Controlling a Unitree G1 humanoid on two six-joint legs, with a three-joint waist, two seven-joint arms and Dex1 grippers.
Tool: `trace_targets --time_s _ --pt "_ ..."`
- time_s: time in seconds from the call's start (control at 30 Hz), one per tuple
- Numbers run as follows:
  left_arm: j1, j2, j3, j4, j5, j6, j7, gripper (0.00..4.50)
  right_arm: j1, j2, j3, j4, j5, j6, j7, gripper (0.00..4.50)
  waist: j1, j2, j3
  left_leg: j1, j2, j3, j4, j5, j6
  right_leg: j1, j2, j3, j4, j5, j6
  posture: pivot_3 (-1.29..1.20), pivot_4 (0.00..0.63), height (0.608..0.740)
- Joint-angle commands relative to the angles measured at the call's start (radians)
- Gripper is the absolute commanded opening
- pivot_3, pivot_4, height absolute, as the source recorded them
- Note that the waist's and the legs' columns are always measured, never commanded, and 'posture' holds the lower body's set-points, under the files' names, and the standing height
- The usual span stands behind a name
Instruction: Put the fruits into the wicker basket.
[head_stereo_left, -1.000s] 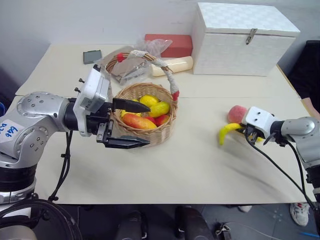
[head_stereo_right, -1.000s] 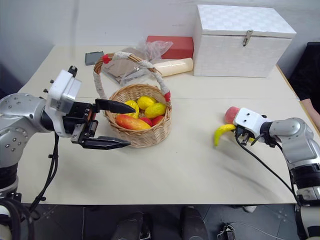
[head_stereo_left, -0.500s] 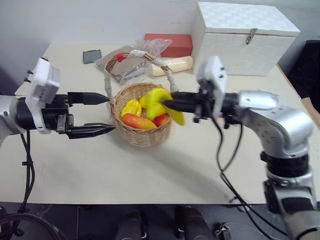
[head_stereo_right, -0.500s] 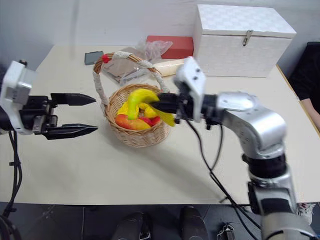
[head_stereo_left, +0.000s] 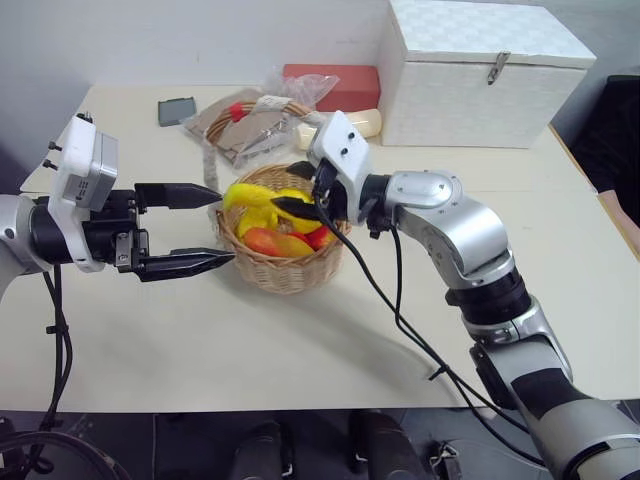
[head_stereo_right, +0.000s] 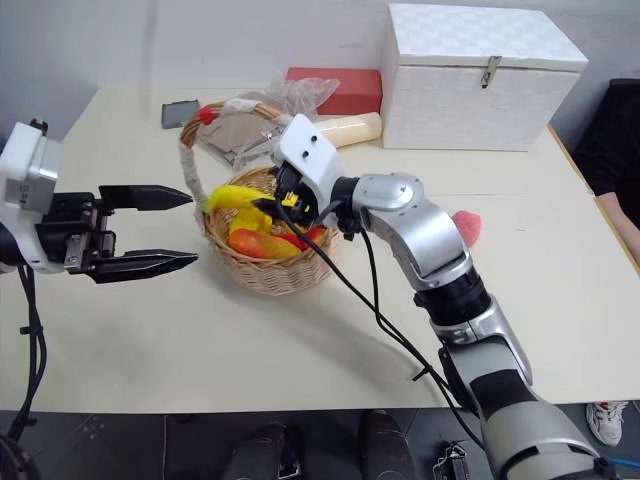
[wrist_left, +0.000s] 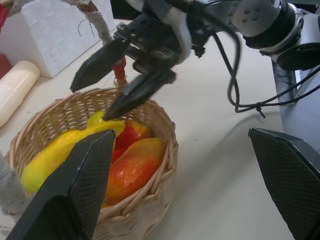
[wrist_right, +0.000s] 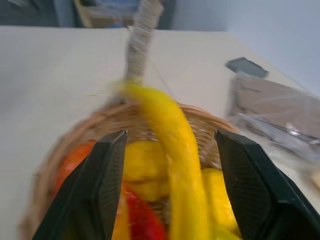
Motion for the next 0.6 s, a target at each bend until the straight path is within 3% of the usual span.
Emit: trace_targets --time_s 0.03,0.1,0.27,0.37,0.43,0.5,0.6 --pt "-0.038 -0.009 -0.038 -0.016 0.008 -0.036 -0.001 4.5 0.018 -0.018 -0.106 -0.141 0.069 0.101 -0.045 2.68 0.0 0.0 0.0 0.0 0.0 0.0 0.0 0.0 0.0 0.0 0.0 0.0 0.0 0.0 0.0 0.0 0.15 0.74" --pt "-0.074 -0.019 -0.066 -0.009 0.002 -0.037 -0.003 4.5 0.065 -0.048 -0.179 -0.225 0.141 0.202 -0.058 2.68 0.004 -0.001 -0.001 0.0 0.0 0.0 0.0 0.0 0.0 0.0 0.0 0.0 0.0 0.0 0.0 0.0 0.15 0.74" --pt "-0.186 -0.052 -0.161 0.046 0.025 -0.059 -0.037 4.5 0.281 -0.248 -0.422 -0.396 0.272 0.382 -0.06 2.68 0.024 -0.002 -0.001 0.0 -0.002 0.0 0.0 -0.001 0.002 0.001 -0.001 0.001 -0.002 0.0 0.001 0.0 0.15 0.74" --pt "-0.237 -0.088 -0.209 0.067 0.038 -0.069 -0.048 4.5 0.421 -0.344 -0.552 -0.379 0.235 0.384 -0.107 3.21 0.029 -0.002 -0.001 0.0 -0.003 0.002 0.0 -0.001 0.003 0.001 -0.001 0.001 -0.003 0.001 0.002 0.0 0.15 0.74" --pt "-0.26 -0.124 -0.243 0.061 0.049 -0.075 -0.041 4.5 0.569 -0.431 -0.554 -0.349 0.1 0.24 -0.125 3.87 0.029 -0.002 -0.001 0.001 -0.004 0.003 0.0 -0.001 0.003 0.001 0.0 0.001 -0.005 0.001 0.002 0.0 0.15 0.74" --pt "-0.265 -0.148 -0.262 0.054 0.064 -0.085 -0.034 4.5 0.662 -0.451 -0.553 -0.33 0.047 0.138 -0.125 4.44 0.028 -0.002 -0.001 0.001 -0.004 0.003 0.0 -0.001 0.002 0.002 0.001 0.002 -0.008 0.001 0.002 0.0 0.15 0.74" --pt "-0.259 -0.174 -0.272 0.039 0.067 -0.087 -0.028 4.5 0.676 -0.333 -0.598 -0.223 0.02 0.087 -0.256 4.48 0.007 -0.003 -0.001 0.003 -0.002 0.006 0.0 -0.001 0.001 0.002 0.003 0.004 -0.007 0.001 0.002 0.0 0.15 0.74"
